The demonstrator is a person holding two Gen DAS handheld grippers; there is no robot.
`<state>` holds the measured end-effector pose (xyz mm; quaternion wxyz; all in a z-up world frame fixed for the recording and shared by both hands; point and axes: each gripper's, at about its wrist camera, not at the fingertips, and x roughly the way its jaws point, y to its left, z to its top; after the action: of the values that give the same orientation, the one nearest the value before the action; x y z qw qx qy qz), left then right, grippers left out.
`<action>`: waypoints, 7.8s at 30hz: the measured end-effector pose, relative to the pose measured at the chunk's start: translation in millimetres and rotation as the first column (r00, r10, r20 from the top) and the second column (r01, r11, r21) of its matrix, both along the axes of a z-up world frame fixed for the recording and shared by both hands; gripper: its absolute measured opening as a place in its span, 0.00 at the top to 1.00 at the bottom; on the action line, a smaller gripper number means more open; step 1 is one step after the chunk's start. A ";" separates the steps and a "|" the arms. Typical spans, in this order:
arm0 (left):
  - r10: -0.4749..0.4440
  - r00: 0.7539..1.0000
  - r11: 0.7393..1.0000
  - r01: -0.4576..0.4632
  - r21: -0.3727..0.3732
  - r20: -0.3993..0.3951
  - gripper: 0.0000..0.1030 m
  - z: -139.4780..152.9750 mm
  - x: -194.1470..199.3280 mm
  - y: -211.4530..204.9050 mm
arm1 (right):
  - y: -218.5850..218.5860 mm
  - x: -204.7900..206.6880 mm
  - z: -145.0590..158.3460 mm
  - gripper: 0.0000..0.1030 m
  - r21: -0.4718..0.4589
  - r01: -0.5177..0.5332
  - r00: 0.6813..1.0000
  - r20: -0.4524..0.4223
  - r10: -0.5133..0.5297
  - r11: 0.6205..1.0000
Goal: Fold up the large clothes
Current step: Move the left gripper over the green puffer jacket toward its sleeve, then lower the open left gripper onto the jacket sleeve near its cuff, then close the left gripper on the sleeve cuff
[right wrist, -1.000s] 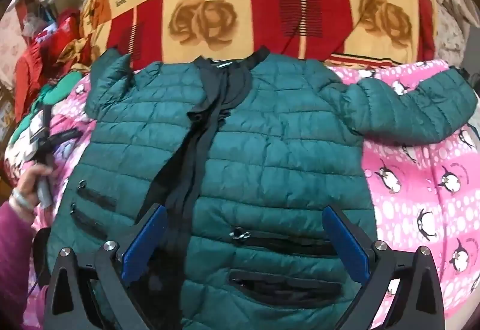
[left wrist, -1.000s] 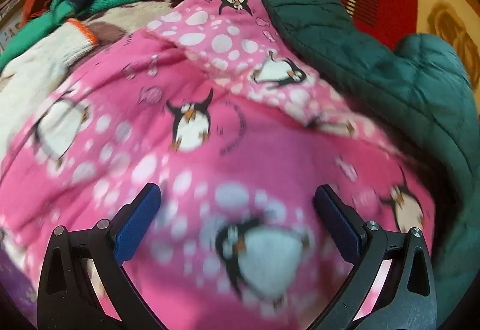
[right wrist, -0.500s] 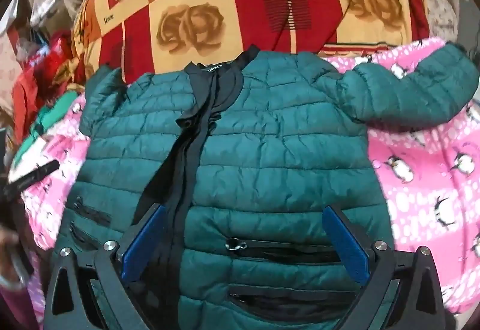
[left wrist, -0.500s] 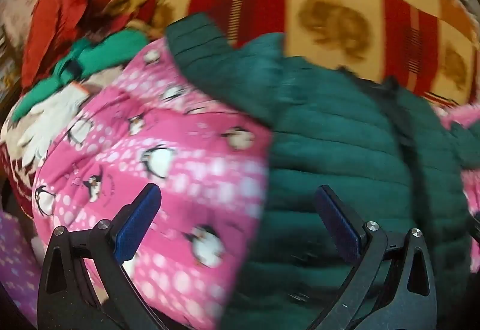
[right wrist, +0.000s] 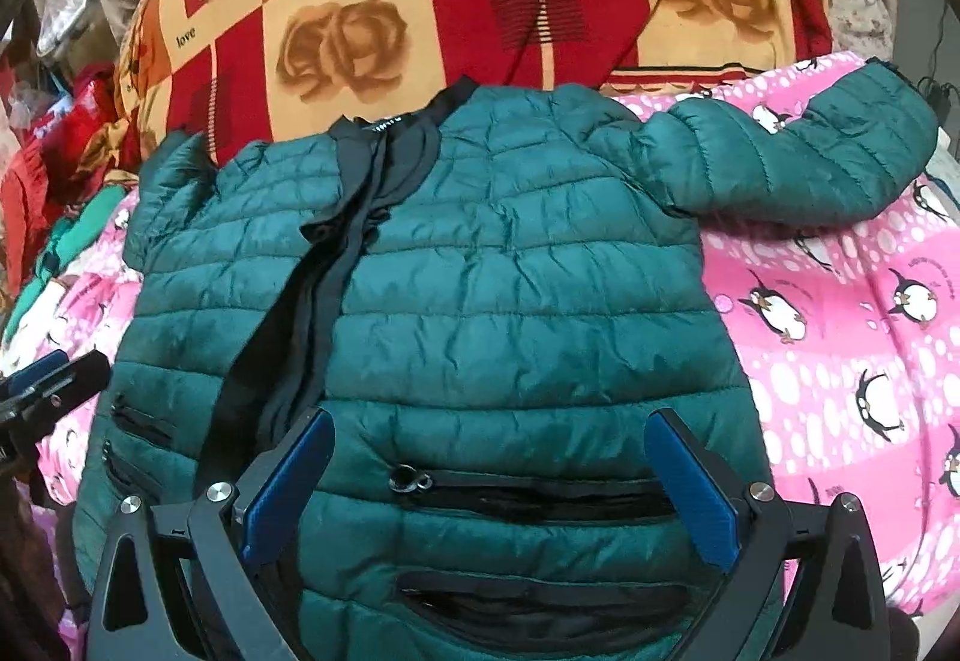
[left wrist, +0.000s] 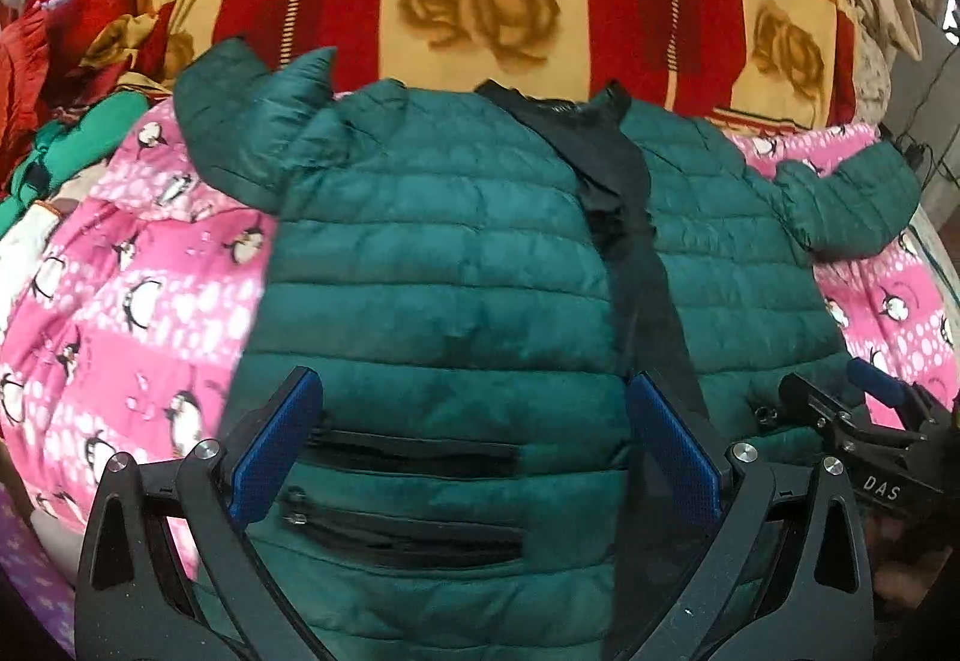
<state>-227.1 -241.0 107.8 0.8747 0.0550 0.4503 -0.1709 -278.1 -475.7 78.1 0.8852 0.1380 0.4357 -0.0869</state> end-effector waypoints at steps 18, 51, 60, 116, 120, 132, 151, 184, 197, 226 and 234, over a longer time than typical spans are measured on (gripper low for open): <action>0.014 1.000 1.000 -0.014 0.016 0.008 0.00 -11.9 3.9 -5.2 | 0.2 1.8 -4.3 0.00 -0.041 0.009 1.000 -0.022 -0.010 0.999; 0.058 0.998 0.998 -0.058 0.033 0.001 0.00 -23.1 15.7 0.2 | 7.7 12.5 -3.1 0.00 -0.009 -0.002 0.999 -0.034 0.002 1.000; 0.090 0.996 0.994 -0.091 0.062 0.006 0.00 -24.2 32.0 6.5 | 6.8 26.6 1.1 0.00 -0.001 -0.002 0.999 -0.033 0.002 1.000; 0.181 0.979 0.982 -0.186 0.038 0.098 0.00 13.3 193.0 14.3 | -26.6 172.1 41.5 0.00 -0.058 0.020 1.000 0.010 -0.020 0.998; 0.176 0.979 0.982 -0.182 0.056 0.105 0.00 3.9 197.6 9.2 | -23.0 181.2 33.2 0.00 -0.075 0.011 1.000 -0.002 -0.011 0.997; 0.173 0.980 0.982 -0.179 0.065 0.096 0.00 -17.3 209.6 -0.5 | -15.4 201.1 9.5 0.00 -0.103 0.001 0.999 -0.032 -0.005 0.995; 0.162 0.982 0.984 -0.169 0.064 0.099 0.00 -26.0 217.2 -3.4 | -22.0 209.2 -18.8 0.00 -0.066 0.028 0.998 -0.057 -0.031 0.997; 0.538 0.842 0.828 -0.524 -0.199 0.022 0.01 -28.2 344.0 202.6 | -9.3 203.4 -25.8 0.00 -0.065 -0.020 0.998 -0.068 0.015 0.998; 0.570 0.821 0.806 -0.559 -0.192 0.003 0.01 -57.0 408.0 216.6 | -1.7 205.2 -31.0 0.00 -0.078 -0.046 0.996 -0.082 0.040 0.996; 0.440 0.896 0.843 -0.394 -0.366 0.049 0.93 -7.9 332.8 262.0 | 7.5 195.0 -27.5 0.00 -0.111 -0.031 0.999 -0.047 0.026 0.993; 0.475 0.875 0.836 -0.413 -0.361 0.097 0.93 23.7 291.0 292.7 | 11.7 177.2 -14.6 0.00 -0.095 -0.036 0.999 -0.029 0.033 0.995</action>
<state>63.9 51.7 131.4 0.9244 -0.1828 0.3336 -0.0295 -100.9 -464.1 63.5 0.8862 0.0865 0.4453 -0.0942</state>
